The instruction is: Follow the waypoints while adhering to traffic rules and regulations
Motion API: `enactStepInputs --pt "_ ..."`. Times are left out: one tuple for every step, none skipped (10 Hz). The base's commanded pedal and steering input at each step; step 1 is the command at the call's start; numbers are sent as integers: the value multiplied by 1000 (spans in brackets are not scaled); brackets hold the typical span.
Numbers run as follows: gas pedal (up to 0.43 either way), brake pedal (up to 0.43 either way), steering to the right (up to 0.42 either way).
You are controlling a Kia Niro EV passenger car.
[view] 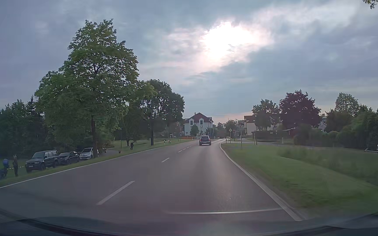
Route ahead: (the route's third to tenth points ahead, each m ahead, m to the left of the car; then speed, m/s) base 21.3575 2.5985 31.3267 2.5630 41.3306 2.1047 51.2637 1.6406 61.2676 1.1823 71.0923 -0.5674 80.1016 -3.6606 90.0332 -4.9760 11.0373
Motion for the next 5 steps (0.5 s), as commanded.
enactStepInputs --pt "130 0 0" --pt "130 0 0" --pt "130 0 0" --pt "130 0 1" --pt "130 0 1"
